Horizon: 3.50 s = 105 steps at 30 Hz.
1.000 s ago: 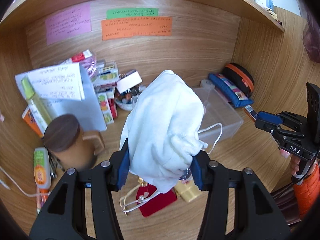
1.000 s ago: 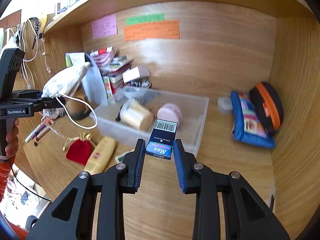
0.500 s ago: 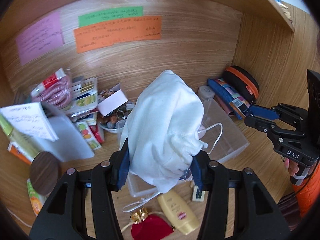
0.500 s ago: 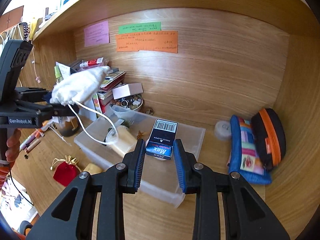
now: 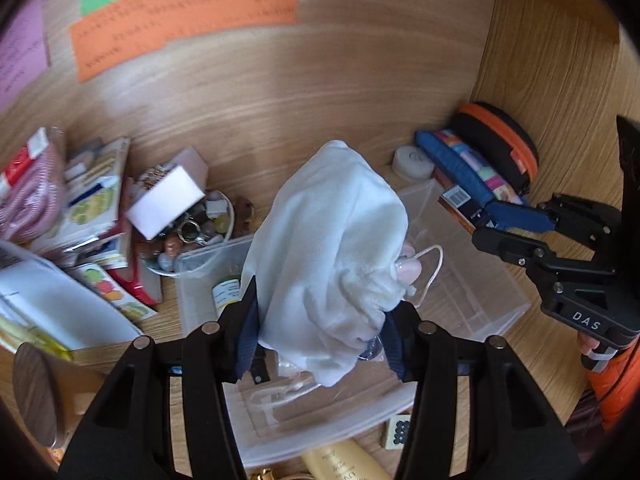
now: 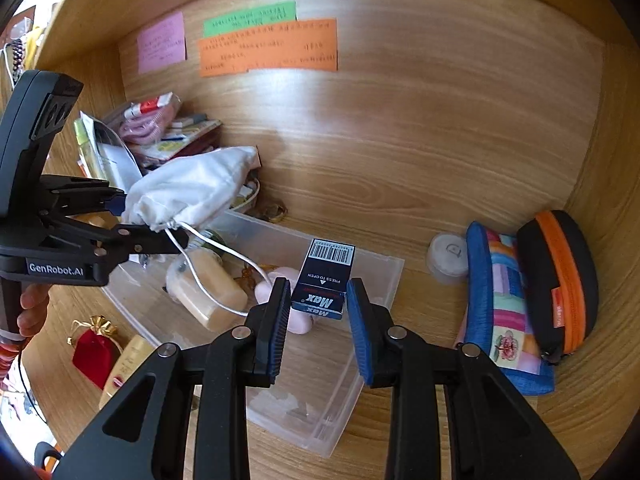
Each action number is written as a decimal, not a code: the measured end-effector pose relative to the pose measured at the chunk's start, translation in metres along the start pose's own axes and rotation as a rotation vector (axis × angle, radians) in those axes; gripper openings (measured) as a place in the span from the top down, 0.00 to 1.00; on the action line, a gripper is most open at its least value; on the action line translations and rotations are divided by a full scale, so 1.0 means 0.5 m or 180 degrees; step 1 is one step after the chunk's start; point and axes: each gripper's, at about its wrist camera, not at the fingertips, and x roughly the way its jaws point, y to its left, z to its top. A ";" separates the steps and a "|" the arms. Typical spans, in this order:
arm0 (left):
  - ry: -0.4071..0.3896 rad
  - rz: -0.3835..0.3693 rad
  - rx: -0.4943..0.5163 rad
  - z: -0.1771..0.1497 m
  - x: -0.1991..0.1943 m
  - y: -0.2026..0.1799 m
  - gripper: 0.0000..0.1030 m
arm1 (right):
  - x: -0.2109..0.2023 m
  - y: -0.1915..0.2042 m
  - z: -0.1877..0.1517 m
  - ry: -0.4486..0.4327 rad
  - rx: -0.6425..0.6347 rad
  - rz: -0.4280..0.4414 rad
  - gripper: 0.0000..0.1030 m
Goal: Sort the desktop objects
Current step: 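Lower the pouch and blue box into the bin and open both tools, then move both open tools toward the red pouch and green tile beside the bin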
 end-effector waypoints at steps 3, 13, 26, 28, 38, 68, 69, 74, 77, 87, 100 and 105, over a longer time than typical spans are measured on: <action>0.0100 -0.0028 0.0068 -0.007 0.027 -0.012 0.50 | 0.022 -0.005 -0.001 0.0067 0.0005 0.0005 0.74; 0.0215 -0.0056 0.0162 -0.012 0.075 -0.033 0.49 | 0.069 0.002 -0.017 0.0236 -0.0060 0.0005 0.75; 0.0367 -0.0099 0.0349 -0.029 0.101 -0.067 0.31 | 0.073 0.021 -0.022 0.0257 -0.0074 0.0090 0.75; 0.0391 -0.0155 0.0318 -0.031 0.097 -0.064 0.28 | 0.068 0.022 -0.022 0.0225 -0.0047 0.0083 0.75; 0.0292 -0.0085 0.0233 -0.043 0.031 -0.055 0.18 | 0.016 0.038 -0.022 0.0097 -0.0022 0.0019 0.53; 0.0291 0.0490 -0.0402 -0.289 -0.137 0.076 0.03 | -0.118 0.218 -0.128 -0.0171 -0.0137 0.0055 0.15; 0.0336 0.0499 -0.0416 -0.300 -0.131 0.079 0.03 | -0.113 0.225 -0.139 -0.0180 -0.0177 0.0022 0.15; 0.0547 0.0477 -0.0460 -0.346 -0.095 0.096 0.03 | -0.079 0.233 -0.174 -0.0060 -0.0256 0.0037 0.17; 0.0604 0.0469 -0.0474 -0.362 -0.079 0.103 0.03 | -0.050 0.232 -0.192 0.0094 -0.0242 0.0122 0.20; 0.0639 0.0365 -0.0397 -0.371 -0.048 0.100 0.03 | 0.016 0.235 -0.212 0.0479 -0.0285 0.0339 0.35; 0.0625 0.0241 -0.0466 -0.364 -0.034 0.115 0.21 | 0.085 0.236 -0.212 0.0758 -0.0293 0.0475 0.48; 0.0587 0.0272 -0.0358 -0.366 -0.036 0.105 0.28 | 0.099 0.245 -0.210 0.0769 -0.0355 0.0491 0.49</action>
